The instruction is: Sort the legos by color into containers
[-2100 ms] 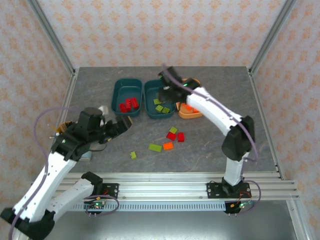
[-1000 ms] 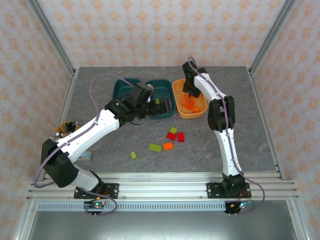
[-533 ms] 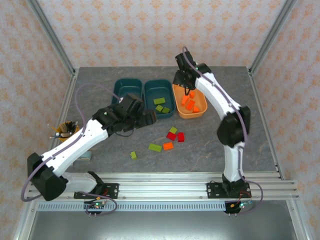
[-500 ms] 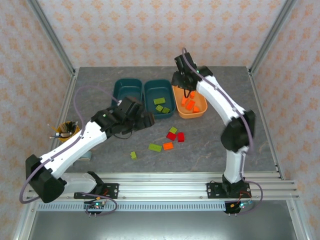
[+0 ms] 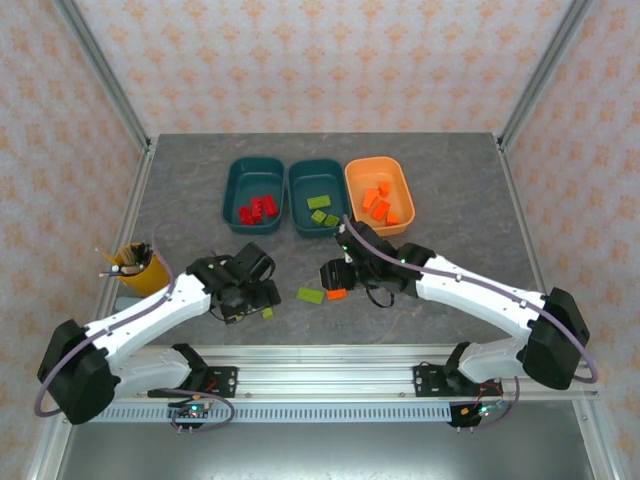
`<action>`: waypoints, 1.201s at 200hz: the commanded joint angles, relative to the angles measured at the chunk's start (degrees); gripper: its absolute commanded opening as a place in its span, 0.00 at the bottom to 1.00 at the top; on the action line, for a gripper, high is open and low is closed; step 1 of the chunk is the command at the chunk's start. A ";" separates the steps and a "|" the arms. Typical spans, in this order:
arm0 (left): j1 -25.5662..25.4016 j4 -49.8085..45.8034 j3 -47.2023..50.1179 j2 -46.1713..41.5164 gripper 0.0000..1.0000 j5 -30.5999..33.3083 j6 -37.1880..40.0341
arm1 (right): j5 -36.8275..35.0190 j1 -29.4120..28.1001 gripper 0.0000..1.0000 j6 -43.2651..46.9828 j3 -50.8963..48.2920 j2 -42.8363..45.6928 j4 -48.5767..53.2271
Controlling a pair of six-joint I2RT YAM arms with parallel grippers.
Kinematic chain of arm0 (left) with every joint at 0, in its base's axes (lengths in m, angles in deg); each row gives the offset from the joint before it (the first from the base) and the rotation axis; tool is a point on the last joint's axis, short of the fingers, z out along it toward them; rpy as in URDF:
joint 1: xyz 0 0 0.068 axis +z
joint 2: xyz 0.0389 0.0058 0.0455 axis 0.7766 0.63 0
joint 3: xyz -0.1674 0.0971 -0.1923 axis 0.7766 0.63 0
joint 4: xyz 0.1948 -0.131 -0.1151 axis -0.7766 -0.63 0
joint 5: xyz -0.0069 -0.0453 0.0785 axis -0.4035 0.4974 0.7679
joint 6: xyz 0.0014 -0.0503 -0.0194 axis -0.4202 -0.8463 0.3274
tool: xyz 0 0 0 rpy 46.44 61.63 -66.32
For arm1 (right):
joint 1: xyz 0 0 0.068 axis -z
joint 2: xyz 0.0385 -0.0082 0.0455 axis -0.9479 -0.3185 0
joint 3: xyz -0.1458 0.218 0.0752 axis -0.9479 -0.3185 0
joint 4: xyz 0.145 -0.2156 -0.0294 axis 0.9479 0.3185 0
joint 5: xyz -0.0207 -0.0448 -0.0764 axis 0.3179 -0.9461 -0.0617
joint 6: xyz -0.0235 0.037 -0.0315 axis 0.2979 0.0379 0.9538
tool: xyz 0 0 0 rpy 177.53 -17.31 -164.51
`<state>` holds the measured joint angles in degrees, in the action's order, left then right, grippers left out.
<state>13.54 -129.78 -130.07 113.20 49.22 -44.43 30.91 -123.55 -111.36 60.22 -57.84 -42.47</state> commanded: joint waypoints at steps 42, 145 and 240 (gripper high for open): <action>-0.43 10.58 1.96 7.08 0.67 0.06 -2.38 | -0.92 -0.33 0.56 -1.73 1.44 2.93 -1.69; -0.56 10.18 1.92 12.99 0.43 1.11 -1.38 | -1.64 -0.35 0.56 -1.82 1.93 1.97 -1.26; -0.82 3.89 -4.33 12.51 0.27 4.15 1.13 | -1.32 0.00 0.56 -1.86 5.65 2.60 -0.52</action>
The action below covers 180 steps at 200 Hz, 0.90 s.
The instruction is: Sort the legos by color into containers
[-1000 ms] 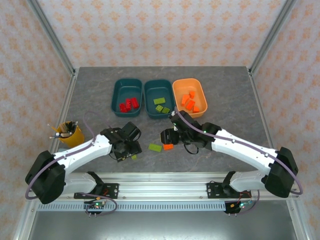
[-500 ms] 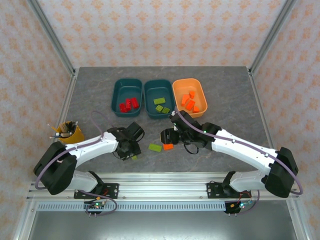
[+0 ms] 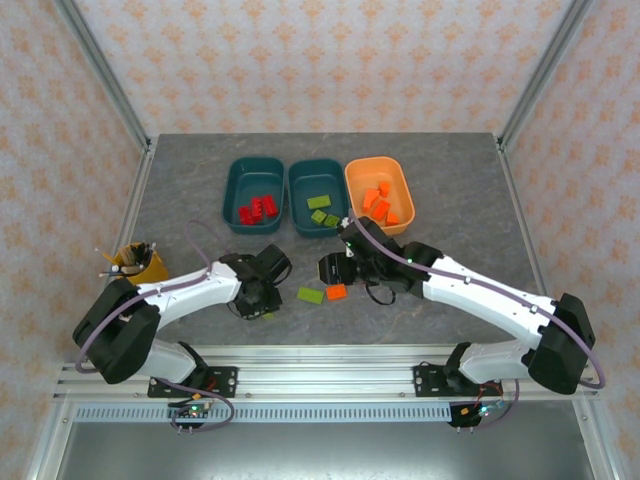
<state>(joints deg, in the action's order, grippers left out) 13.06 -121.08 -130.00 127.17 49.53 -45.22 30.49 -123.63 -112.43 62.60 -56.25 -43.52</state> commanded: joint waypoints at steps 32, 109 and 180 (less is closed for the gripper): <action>0.32 -11.06 -15.70 -0.90 0.26 5.95 5.91 | 2.16 5.11 0.57 -3.06 7.10 3.38 -0.37; 8.70 -16.19 -54.27 23.43 0.26 4.92 18.41 | 6.52 21.51 0.57 -15.91 11.70 -0.33 -14.17; 13.27 -18.10 -93.16 55.39 0.26 6.31 24.00 | 3.57 27.01 0.57 -18.52 15.65 -6.31 -18.68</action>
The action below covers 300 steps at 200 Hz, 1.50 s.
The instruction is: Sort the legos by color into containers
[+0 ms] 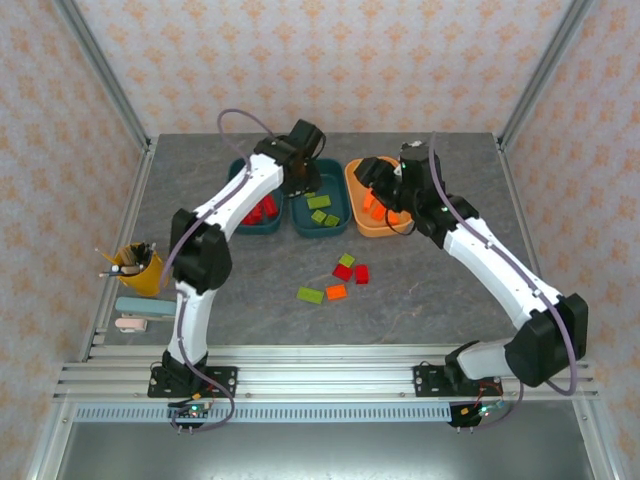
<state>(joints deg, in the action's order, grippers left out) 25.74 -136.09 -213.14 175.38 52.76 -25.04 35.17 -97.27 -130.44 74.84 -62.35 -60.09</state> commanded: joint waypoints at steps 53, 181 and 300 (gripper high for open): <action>2.44 0.62 -20.87 19.50 0.29 2.38 3.24 | -1.26 1.19 0.57 0.57 0.28 3.14 1.37; 0.01 0.80 -0.60 -6.89 0.69 1.14 1.51 | -1.68 0.61 0.58 19.76 -1.09 10.54 22.36; -10.82 4.29 59.69 -57.69 0.73 7.28 -13.05 | -13.10 -22.89 0.59 25.30 -6.83 9.92 30.89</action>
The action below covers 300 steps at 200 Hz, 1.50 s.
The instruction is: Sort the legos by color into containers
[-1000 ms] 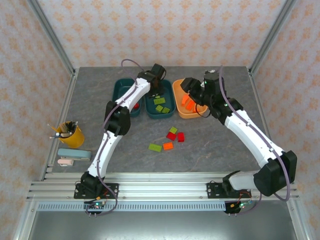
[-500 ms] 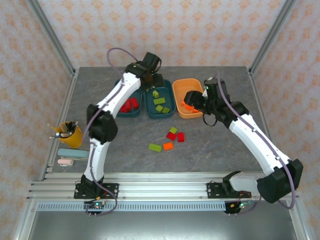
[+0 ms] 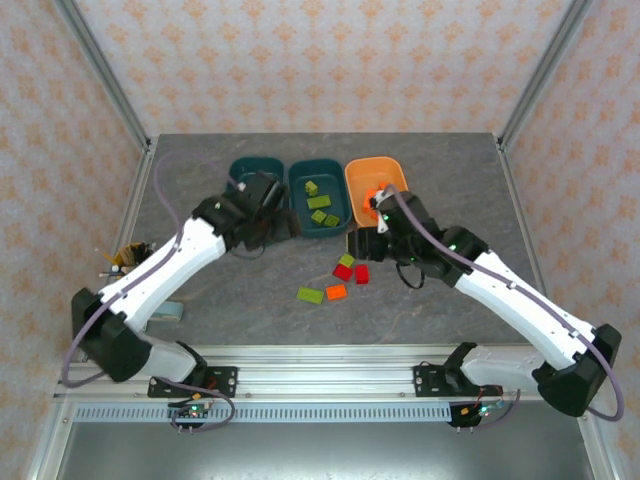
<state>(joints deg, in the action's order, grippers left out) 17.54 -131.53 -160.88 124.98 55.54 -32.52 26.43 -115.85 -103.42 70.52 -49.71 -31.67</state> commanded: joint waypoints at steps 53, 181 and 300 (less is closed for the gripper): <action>-9.73 -1.92 22.40 -21.76 0.73 7.50 -13.51 | -7.31 -13.50 0.73 -14.34 -2.90 -17.46 5.25; -10.19 -5.02 23.90 -30.40 0.75 6.74 -12.99 | -4.05 -9.37 0.73 -12.27 1.53 -35.92 -0.02; -10.18 -3.62 23.71 -29.27 0.75 6.71 -13.42 | -2.19 -6.90 0.56 -15.10 2.39 -39.36 -1.52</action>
<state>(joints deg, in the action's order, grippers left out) 7.79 -134.37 -136.32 95.45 60.21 -45.35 24.87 -122.96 -117.08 71.96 -88.18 -33.07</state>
